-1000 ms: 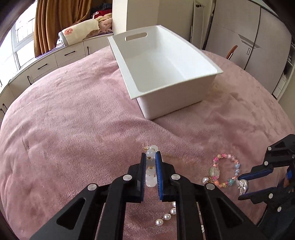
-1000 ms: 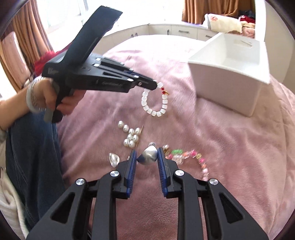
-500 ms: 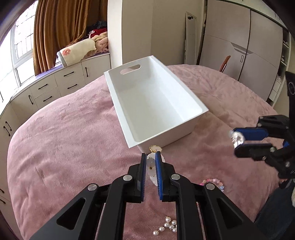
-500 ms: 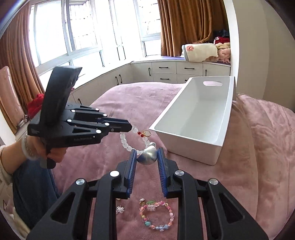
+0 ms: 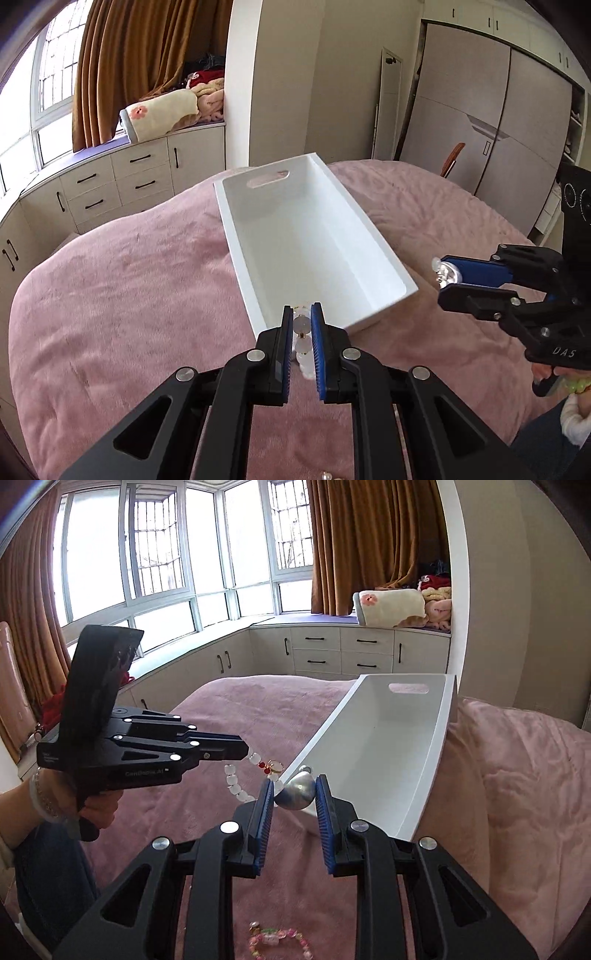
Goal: Organize jewelry
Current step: 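Carry both held pieces into the white box and open both tools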
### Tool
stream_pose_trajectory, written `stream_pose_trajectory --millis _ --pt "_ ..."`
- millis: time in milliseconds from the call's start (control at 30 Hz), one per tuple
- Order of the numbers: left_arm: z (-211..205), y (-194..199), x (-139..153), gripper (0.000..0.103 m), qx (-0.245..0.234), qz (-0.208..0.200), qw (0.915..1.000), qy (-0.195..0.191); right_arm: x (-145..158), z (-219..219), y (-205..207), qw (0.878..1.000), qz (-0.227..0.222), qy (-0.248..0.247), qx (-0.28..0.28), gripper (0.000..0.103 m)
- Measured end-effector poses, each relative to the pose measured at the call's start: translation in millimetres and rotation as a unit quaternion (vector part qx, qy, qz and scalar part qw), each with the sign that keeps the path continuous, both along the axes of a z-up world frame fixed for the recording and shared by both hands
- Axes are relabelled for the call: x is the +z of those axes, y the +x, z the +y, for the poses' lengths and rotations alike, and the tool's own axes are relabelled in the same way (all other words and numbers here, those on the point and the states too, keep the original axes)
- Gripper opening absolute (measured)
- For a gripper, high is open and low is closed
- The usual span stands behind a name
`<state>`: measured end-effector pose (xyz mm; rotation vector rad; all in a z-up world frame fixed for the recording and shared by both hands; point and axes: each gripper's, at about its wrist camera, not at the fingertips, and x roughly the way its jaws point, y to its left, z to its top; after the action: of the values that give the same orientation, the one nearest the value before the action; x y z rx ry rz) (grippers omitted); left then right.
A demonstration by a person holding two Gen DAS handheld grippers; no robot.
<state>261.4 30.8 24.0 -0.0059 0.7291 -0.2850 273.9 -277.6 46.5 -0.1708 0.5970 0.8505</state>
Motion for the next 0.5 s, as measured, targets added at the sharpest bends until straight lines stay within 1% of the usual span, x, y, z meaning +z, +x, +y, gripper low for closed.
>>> stream_pose_trajectory --millis 67,167,367,467,500 --pt "-7.6 18.1 7.6 0.015 0.0 -0.002 1.0 -0.006 -1.7 5.9 13.2 1.0 -0.005 -0.009 -0.014 0.024" --pt "-22.2 42.6 9.6 0.015 0.001 -0.006 1.0 0.003 -14.4 12.4 30.7 0.999 -0.002 -0.026 -0.041 0.024" --pt "-41.4 68.9 -14.0 0.015 0.003 0.007 1.0 -0.001 -42.4 11.5 50.1 0.998 0.012 -0.031 -0.059 0.024" --pt "-49.7 73.9 -24.2 0.015 0.001 0.011 0.9997 0.024 -45.9 9.2 56.7 0.997 0.014 -0.029 -0.066 0.025" --pt "-50.7 75.2 -26.6 0.016 0.002 0.013 0.9995 0.031 -45.6 9.1 57.6 0.997 0.01 -0.031 -0.067 0.034"
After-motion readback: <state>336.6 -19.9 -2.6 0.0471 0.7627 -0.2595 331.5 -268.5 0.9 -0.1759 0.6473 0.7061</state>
